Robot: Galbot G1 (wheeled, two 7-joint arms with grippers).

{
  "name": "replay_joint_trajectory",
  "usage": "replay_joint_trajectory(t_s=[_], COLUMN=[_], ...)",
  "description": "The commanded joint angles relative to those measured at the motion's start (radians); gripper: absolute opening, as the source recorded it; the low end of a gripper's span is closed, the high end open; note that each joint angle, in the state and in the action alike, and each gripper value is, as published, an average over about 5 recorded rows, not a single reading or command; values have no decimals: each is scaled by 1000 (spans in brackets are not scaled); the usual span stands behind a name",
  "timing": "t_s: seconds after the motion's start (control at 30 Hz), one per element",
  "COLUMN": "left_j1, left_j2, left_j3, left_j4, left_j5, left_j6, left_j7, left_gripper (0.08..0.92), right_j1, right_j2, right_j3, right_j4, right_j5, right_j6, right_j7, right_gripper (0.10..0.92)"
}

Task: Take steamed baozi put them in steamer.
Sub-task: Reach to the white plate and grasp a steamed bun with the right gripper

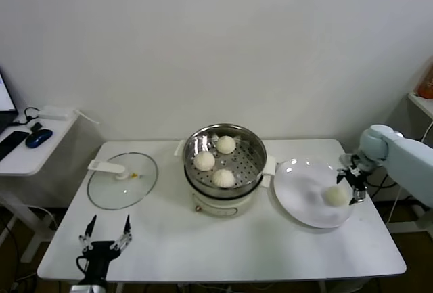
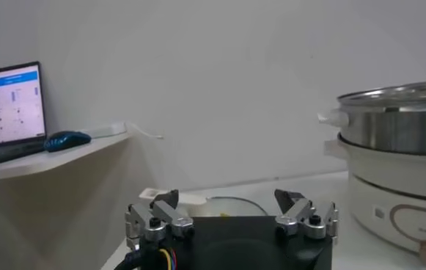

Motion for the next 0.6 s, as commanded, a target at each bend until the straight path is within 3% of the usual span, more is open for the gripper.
replay_joint_trajectory(t_s=[0.03,0.6], left_j1=[4,-3], left_j2=[0,1], left_j3=[0,-4], left_j4=[5,14], left_j5=[0,2], left_j6=[-1,1], left_j7=[0,-1], left_gripper=[823,823], right_j1=[-95,-114], right_j2=[54,99], right_j3=[124,170], right_j4=[-95,-135], right_j5=[-84,-107], right_j6=[24,33], right_j7=[12,4], right_gripper=[823,823])
